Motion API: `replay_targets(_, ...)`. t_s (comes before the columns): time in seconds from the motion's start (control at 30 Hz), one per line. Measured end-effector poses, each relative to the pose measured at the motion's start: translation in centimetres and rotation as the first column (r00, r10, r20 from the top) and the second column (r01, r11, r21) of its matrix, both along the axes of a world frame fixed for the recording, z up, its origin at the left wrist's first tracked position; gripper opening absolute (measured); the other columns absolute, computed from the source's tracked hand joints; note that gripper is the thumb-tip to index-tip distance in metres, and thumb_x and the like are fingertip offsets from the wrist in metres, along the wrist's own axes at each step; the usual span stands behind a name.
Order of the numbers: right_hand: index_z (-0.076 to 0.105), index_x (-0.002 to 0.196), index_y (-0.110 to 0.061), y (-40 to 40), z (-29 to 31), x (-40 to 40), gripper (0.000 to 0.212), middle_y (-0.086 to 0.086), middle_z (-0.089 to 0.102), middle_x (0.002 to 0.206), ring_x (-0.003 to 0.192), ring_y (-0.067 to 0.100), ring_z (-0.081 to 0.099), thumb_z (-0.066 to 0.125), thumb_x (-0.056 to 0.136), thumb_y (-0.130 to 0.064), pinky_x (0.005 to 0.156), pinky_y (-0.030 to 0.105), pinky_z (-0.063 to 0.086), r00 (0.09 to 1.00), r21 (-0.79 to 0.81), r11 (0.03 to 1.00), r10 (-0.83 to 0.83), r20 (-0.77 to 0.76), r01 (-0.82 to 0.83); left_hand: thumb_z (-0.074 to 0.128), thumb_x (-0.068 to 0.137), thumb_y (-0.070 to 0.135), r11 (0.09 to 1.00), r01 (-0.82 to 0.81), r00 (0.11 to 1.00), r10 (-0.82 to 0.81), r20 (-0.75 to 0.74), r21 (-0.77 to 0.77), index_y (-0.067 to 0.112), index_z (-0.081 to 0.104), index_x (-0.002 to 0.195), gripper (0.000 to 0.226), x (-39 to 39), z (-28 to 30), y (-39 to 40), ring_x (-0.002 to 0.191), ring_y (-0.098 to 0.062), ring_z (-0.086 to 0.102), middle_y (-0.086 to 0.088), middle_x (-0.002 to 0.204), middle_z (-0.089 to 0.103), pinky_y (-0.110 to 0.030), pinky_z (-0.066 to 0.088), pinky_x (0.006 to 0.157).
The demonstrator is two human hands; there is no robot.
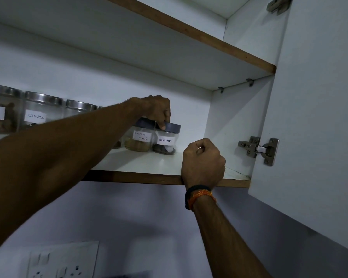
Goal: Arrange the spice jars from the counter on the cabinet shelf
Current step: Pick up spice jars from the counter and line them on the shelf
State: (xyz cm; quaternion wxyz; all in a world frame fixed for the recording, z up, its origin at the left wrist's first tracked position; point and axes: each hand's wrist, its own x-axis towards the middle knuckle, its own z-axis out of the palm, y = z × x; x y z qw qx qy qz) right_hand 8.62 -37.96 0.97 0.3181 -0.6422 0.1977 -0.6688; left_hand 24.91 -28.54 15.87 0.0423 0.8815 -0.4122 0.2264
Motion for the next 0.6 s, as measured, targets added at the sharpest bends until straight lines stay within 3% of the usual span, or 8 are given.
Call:
replay_targets(0.27, 0.058, 0.068, -0.024, -0.3, 0.1, -0.1, 0.017, -0.008, 0.047, 0.052, 0.047, 0.003, 0.038, 0.053, 0.084, -0.021, 0.052, 0.014, 0.024, 0.999, -0.025, 1.0, 0.004, -0.042, -0.005, 0.079, 0.081, 0.041, 0.995, 0.044, 0.998, -0.041, 0.045, -0.087, 0.023, 0.066, 0.127, 0.051, -1.9, -1.1, 0.8, 0.129, -0.022, 0.05, 0.002, 0.138, 0.059, -0.046, 0.038, 0.108)
replay_targets(0.43, 0.053, 0.068, -0.026, -0.2, 0.2, -0.2, 0.014, -0.005, 0.048, 0.054, 0.048, 0.01, 0.041, 0.054, 0.082, -0.025, 0.053, 0.016, 0.027, 0.992, -0.029, 1.0, 0.006, -0.123, -0.01, 0.074, 0.087, 0.035, 0.986, 0.126, 0.992, -0.128, -0.011, -0.109, 0.014, 0.066, 0.126, 0.045, -5.8, -3.5, 1.9, 0.122, -0.023, 0.055, -0.004, 0.132, 0.063, -0.048, 0.042, 0.107)
replay_targets(0.53, 0.059, 0.07, -0.023, 0.2, 0.5, -0.6, 0.015, -0.01, 0.041, 0.052, 0.048, 0.01, 0.039, 0.052, 0.082, -0.028, 0.054, 0.019, 0.029, 0.973, -0.01, 1.0, 0.021, -0.23, -0.024, 0.075, 0.086, 0.035, 0.979, 0.156, 0.984, -0.165, -0.064, -0.134, 0.011, 0.065, 0.126, 0.047, -8.8, -5.4, 3.0, 0.116, -0.023, 0.059, -0.006, 0.128, 0.065, -0.042, 0.048, 0.1)
replay_targets(0.6, 0.061, 0.07, -0.022, 0.5, 0.5, -1.2, 0.017, -0.009, 0.043, 0.054, 0.053, 0.017, 0.046, 0.05, 0.081, -0.03, 0.057, 0.023, 0.037, 0.944, -0.036, 0.997, 0.048, -0.326, -0.064, 0.075, 0.086, 0.036, 0.972, 0.166, 0.979, -0.184, -0.091, -0.169, 0.014, 0.065, 0.127, 0.048, -10.6, -6.5, 3.7, 0.121, -0.021, 0.056, -0.004, 0.132, 0.063, -0.036, 0.046, 0.1)
